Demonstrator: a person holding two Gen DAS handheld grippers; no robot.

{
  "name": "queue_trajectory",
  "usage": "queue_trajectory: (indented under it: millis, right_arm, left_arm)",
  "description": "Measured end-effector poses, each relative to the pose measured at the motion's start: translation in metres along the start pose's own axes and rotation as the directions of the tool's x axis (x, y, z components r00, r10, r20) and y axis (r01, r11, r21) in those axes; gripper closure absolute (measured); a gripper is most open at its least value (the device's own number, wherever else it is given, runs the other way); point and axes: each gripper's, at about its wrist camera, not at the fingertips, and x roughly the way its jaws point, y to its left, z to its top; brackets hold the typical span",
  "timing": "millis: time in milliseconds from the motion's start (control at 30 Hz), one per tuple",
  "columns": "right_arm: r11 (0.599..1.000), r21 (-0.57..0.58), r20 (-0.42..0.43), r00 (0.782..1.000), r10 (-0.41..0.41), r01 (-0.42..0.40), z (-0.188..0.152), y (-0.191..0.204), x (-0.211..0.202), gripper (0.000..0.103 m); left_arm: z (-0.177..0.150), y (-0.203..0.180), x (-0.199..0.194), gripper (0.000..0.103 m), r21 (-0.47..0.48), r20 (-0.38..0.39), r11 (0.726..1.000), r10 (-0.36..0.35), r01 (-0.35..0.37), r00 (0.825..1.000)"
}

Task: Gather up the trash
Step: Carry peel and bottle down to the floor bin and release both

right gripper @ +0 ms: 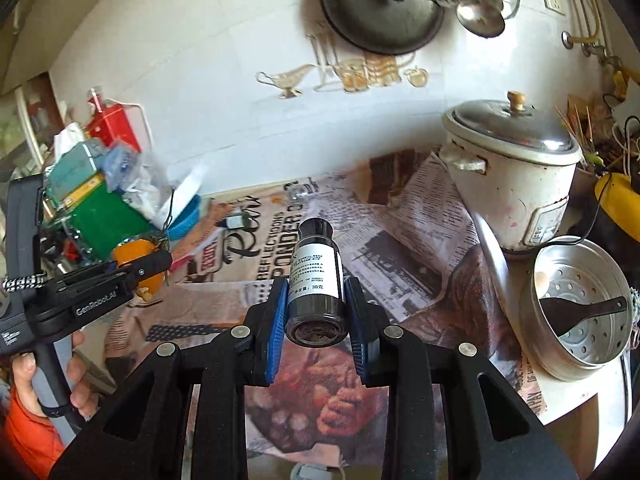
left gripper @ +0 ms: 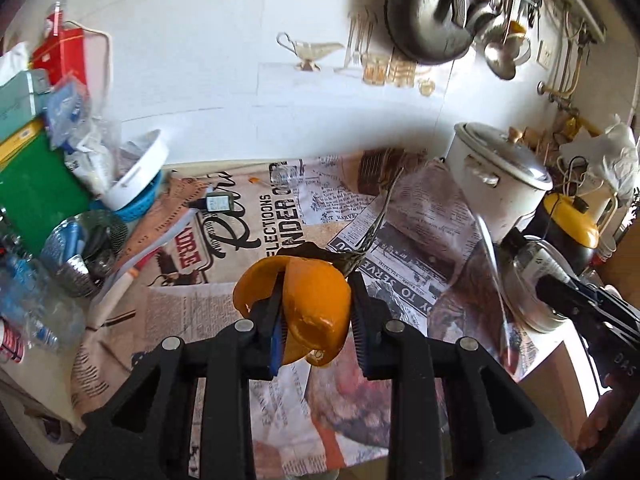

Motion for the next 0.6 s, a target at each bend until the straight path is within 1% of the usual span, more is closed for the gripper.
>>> queue_trajectory:
  millis: [100, 167, 267, 367, 500, 600]
  right_arm:
    - [1.000, -0.009, 0.011, 1.000, 0.017, -0.017, -0.009, 0.019, -0.014, 0.077]
    - [1.000, -0.011, 0.016, 1.000, 0.025, -0.025, -0.018, 0.030, -0.022, 0.077]
    - [1.000, -0.012, 0.023, 0.999, 0.024, -0.023, -0.032, 0.050, -0.034, 0.077]
    - [1.000, -0.008, 0.043, 0.999, 0.007, -0.006, -0.052, 0.073, -0.050, 0.077]
    - [1.000, 0.012, 0.068, 0.998, -0.010, 0.010, -0.083, 0.106, -0.071, 0.077]
    - [0.999, 0.033, 0.079, 0.997, -0.020, 0.017, -0.106, 0.128, -0.086, 0.077]
  left_arm:
    - [-0.014, 0.009, -0.028, 0.076, -0.003, 0.024, 1.000, 0.006, -0.006, 1.000]
    - [-0.025, 0.017, -0.043, 0.077, -0.011, 0.031, 1.000, -0.002, 0.003, 1.000]
    - [-0.046, 0.032, -0.067, 0.078, -0.015, 0.037, 0.999, -0.030, 0.031, 0.999]
    - [-0.072, 0.045, -0.096, 0.078, 0.002, 0.053, 0.998, -0.070, 0.070, 0.996]
    - [-0.109, 0.060, -0.132, 0.078, 0.031, 0.038, 0.997, -0.073, 0.072, 0.997]
    - [-0.137, 0.069, -0.155, 0.078, 0.063, 0.025, 0.997, -0.057, 0.055, 0.998]
